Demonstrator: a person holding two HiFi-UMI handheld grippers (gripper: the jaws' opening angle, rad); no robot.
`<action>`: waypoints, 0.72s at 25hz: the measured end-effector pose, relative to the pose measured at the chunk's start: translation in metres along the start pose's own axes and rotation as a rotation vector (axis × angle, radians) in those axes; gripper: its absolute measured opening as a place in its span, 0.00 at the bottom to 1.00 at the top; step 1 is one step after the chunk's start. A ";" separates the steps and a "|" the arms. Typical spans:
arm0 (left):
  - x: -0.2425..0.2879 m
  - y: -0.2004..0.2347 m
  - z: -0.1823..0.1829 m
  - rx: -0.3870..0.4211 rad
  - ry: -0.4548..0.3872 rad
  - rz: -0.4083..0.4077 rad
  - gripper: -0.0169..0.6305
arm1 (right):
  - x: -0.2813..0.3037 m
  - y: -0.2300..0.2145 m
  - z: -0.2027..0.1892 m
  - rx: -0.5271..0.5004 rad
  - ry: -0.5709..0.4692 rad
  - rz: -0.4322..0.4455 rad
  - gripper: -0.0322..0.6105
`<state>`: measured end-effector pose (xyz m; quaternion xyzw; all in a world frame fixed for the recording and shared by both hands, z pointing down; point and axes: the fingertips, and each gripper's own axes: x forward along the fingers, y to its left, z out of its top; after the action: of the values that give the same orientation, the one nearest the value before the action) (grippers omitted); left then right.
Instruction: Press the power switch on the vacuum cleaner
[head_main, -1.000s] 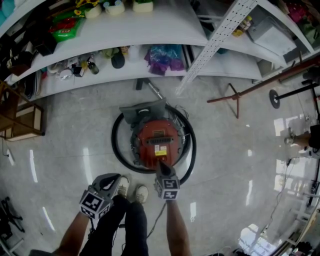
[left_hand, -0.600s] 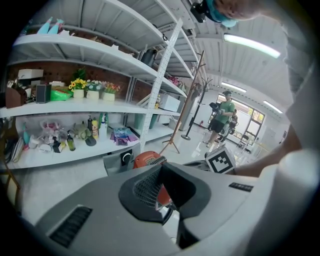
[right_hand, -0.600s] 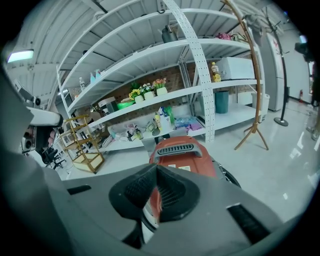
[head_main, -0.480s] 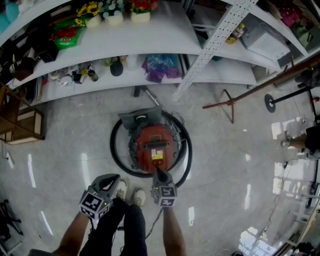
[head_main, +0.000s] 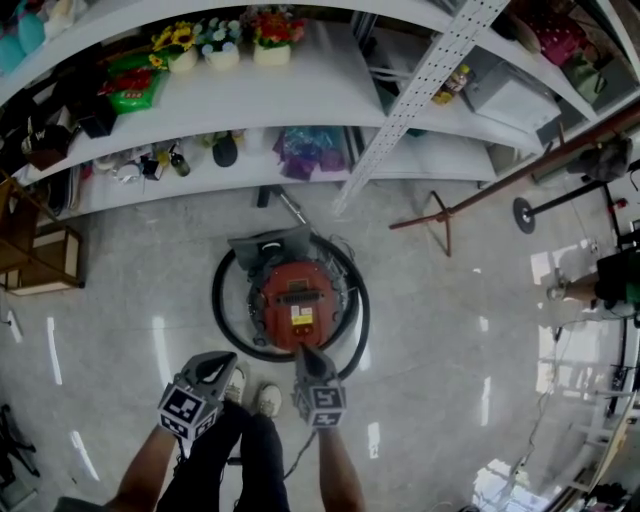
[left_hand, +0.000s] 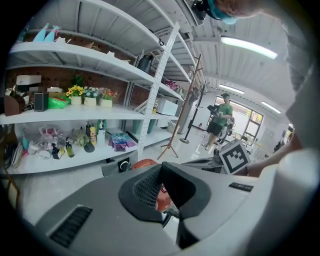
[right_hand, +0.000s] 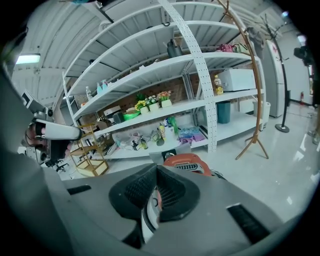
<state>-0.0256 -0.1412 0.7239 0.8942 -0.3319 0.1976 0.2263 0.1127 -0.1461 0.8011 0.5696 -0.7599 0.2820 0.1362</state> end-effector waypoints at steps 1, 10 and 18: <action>-0.001 -0.001 0.003 0.000 -0.001 0.001 0.04 | -0.005 0.002 0.003 -0.001 -0.003 0.003 0.07; -0.014 -0.010 0.035 0.016 -0.036 0.001 0.04 | -0.037 0.027 0.040 -0.018 -0.039 0.031 0.07; -0.028 -0.017 0.063 0.043 -0.060 0.004 0.04 | -0.061 0.044 0.077 -0.027 -0.088 0.033 0.07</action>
<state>-0.0213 -0.1495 0.6538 0.9037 -0.3359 0.1783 0.1968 0.0988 -0.1346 0.6951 0.5669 -0.7782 0.2485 0.1060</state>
